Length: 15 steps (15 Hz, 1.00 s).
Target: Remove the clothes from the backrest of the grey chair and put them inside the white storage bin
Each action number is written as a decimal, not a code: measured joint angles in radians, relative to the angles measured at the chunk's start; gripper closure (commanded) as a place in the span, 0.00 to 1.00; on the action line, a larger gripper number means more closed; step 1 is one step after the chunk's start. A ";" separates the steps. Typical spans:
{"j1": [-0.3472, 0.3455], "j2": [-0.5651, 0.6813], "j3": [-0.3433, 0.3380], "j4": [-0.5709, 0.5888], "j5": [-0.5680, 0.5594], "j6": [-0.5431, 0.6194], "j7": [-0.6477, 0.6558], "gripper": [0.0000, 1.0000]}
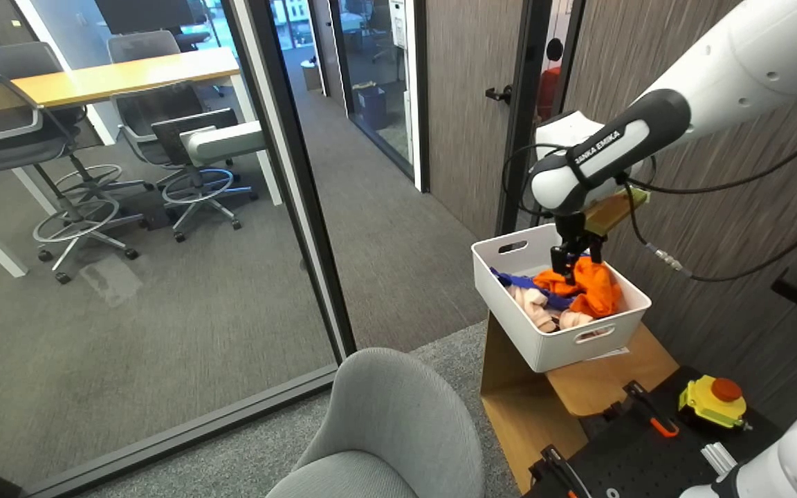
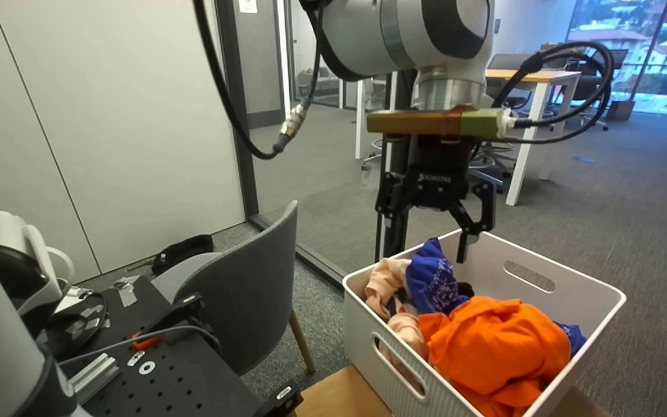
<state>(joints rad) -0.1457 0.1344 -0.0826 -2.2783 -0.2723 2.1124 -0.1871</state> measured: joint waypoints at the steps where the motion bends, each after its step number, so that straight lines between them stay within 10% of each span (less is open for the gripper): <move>1: 0.000 -0.056 -0.002 -0.025 0.022 -0.017 -0.017 0.00; 15: 0.033 -0.840 -0.006 -0.377 0.214 -0.217 -0.025 0.00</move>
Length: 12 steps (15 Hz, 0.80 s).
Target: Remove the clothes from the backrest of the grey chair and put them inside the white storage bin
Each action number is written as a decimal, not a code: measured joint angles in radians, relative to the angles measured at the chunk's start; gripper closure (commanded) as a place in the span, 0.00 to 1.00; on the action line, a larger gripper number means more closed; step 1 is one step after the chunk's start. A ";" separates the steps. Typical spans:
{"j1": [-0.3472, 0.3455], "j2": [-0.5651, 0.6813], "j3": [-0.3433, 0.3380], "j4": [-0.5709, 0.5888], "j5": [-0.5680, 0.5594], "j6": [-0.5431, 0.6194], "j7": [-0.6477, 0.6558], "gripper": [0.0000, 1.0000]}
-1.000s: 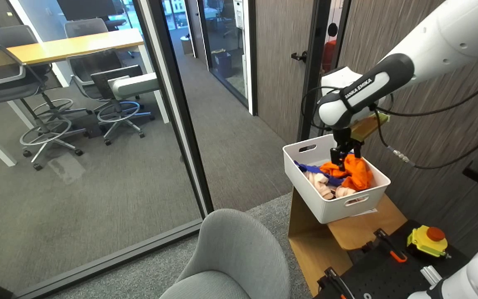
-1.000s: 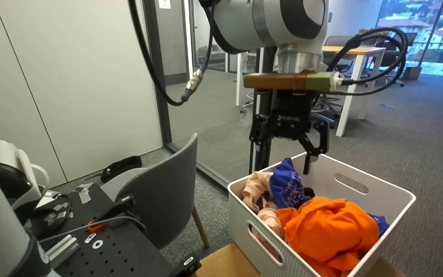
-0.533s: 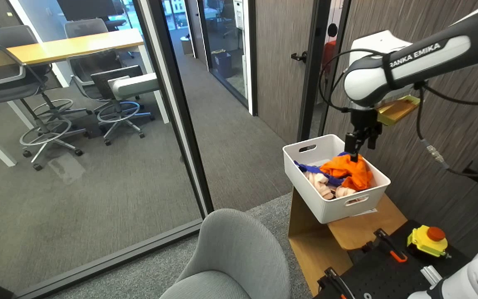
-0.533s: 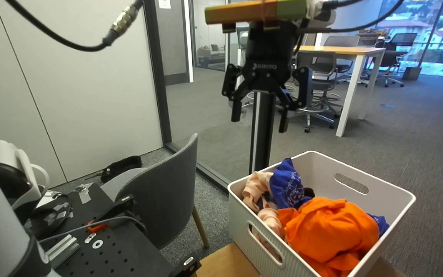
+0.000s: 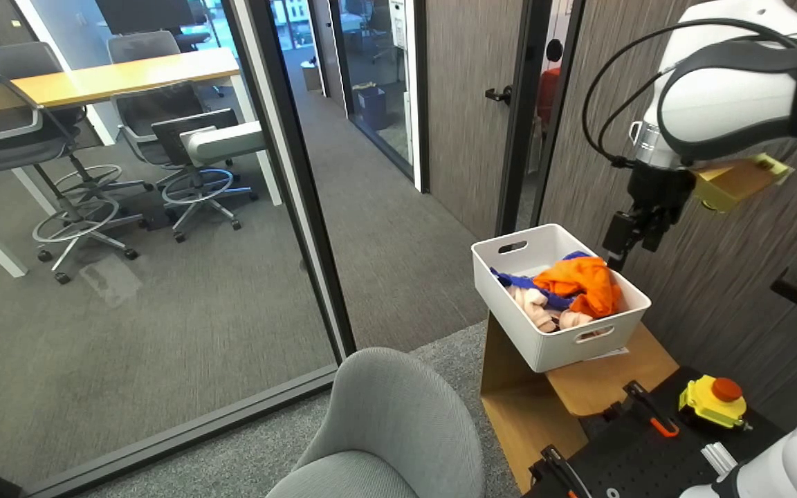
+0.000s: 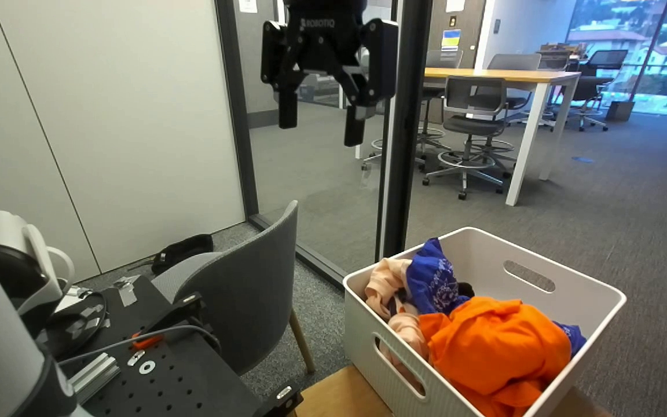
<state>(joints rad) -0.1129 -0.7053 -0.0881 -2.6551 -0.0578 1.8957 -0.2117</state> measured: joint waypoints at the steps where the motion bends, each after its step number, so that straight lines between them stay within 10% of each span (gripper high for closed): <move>1: 0.000 -0.037 0.000 -0.019 0.000 -0.017 0.023 0.00; 12: -0.002 -0.098 -0.018 -0.087 0.001 -0.044 0.136 0.00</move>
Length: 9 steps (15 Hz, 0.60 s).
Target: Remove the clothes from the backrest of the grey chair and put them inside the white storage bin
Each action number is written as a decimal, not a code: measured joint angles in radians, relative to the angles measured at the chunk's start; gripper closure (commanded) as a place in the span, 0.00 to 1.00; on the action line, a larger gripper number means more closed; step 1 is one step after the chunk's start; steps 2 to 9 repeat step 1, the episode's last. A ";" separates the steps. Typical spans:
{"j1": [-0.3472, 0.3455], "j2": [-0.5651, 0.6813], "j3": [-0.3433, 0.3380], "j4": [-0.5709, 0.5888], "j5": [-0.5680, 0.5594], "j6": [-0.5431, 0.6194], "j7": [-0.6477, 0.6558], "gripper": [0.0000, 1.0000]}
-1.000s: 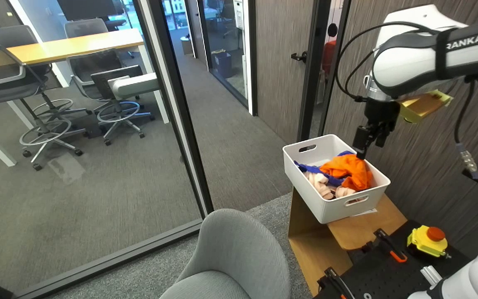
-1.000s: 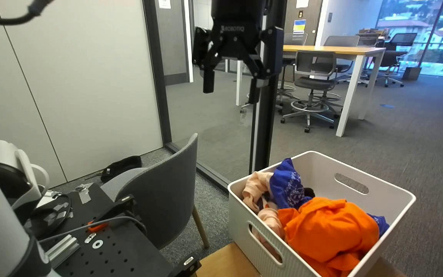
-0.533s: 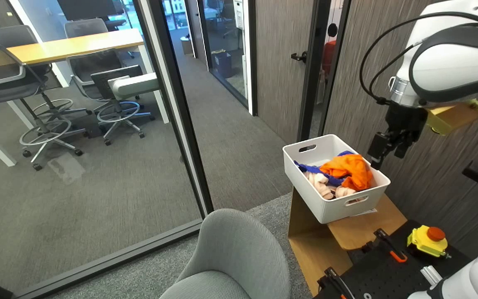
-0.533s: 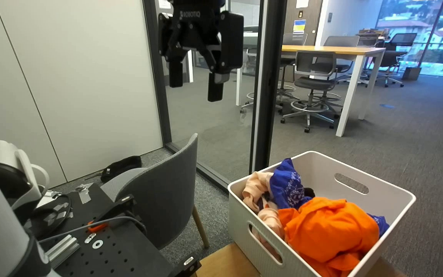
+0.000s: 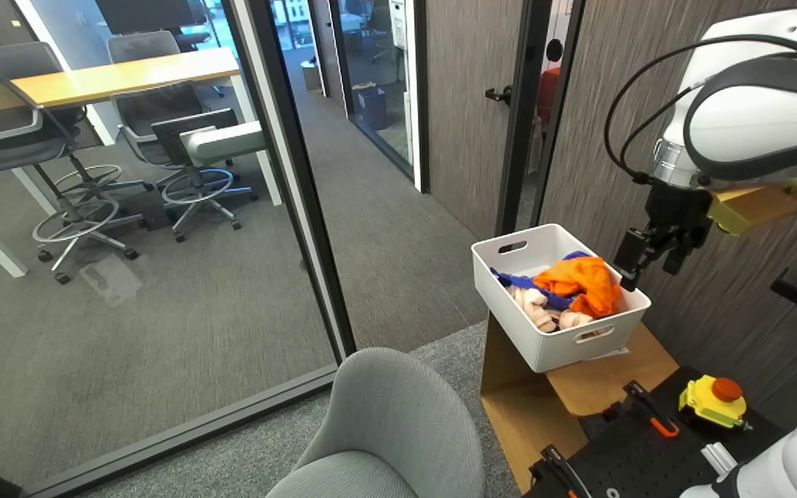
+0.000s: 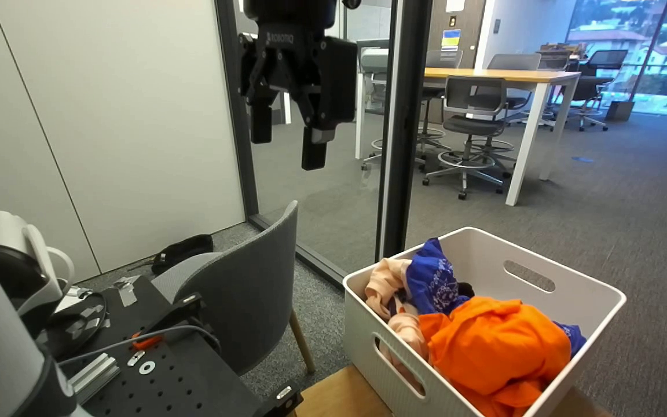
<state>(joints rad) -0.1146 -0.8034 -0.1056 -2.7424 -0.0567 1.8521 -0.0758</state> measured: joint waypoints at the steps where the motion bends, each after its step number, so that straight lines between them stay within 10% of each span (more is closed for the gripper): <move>1: 0.000 0.000 0.000 0.000 0.000 0.000 0.001 0.00; 9: 0.000 0.000 0.000 0.000 0.000 0.000 0.001 0.00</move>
